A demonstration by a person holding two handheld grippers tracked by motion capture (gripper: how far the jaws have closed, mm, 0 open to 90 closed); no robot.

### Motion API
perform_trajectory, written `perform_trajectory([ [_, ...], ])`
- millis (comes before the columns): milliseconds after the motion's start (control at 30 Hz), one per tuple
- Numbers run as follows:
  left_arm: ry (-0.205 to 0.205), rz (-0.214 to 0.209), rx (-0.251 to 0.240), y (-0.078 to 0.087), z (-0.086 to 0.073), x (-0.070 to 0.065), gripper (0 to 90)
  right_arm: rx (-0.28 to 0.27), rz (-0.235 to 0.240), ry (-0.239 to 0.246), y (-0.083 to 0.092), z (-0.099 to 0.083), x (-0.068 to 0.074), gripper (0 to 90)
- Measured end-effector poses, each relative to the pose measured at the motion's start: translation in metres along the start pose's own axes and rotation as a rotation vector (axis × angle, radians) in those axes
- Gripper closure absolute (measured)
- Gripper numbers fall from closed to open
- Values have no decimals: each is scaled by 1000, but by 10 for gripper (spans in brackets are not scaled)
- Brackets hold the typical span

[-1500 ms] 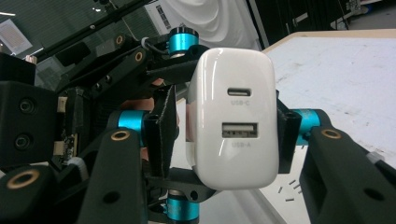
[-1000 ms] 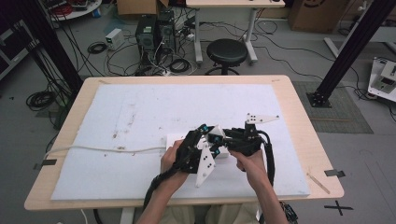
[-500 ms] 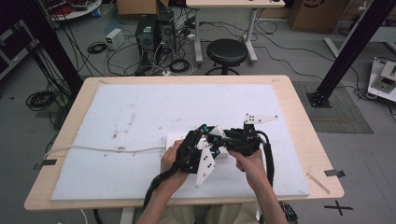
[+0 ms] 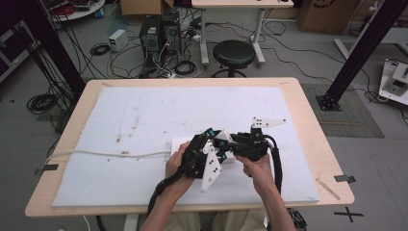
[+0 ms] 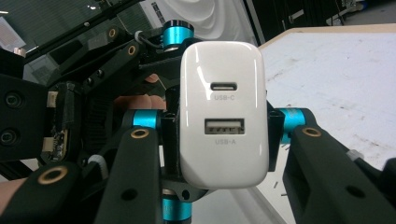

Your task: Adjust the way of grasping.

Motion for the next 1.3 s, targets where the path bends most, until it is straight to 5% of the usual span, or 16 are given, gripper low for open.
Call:
perform_trajectory([
  [267,39,-31,8,-2,-2,1,254,-5,-6,1,0,0,-1,630],
  [567,87,-68,2,0,-2,3,209,-10,-21,11,2,1,-1,630],
  [733,170,-115,-11,5,-4,8,201,-19,-27,21,6,2,-2,630],
  [767,224,-140,-8,9,-6,12,201,-24,-33,20,8,2,-1,630],
  [867,281,-162,-11,14,-9,16,201,-28,-39,21,11,3,-1,630],
  [900,343,-190,-23,19,-12,21,201,-33,-41,26,13,3,-1,630],
  [933,343,-190,-23,19,-12,21,201,-34,-43,30,14,3,-1,630],
  [1133,496,-239,-50,37,-20,39,201,-29,-53,46,18,3,0,630],
  [1200,496,-239,-50,37,-20,39,201,-29,-54,48,19,3,0,630],
  [1300,559,-224,-65,49,-26,49,200,-25,-68,54,22,3,0,630],
])
Point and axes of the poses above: each handheld gripper's, and its own axes: y roughly backward along the jaws, z roughly out of its top, x roughly to its left, the point moved 1 cm from there along -y, roughly forward along the jaws, and after that the axes turned 7 degrees about -x, right-handed, at the moved point
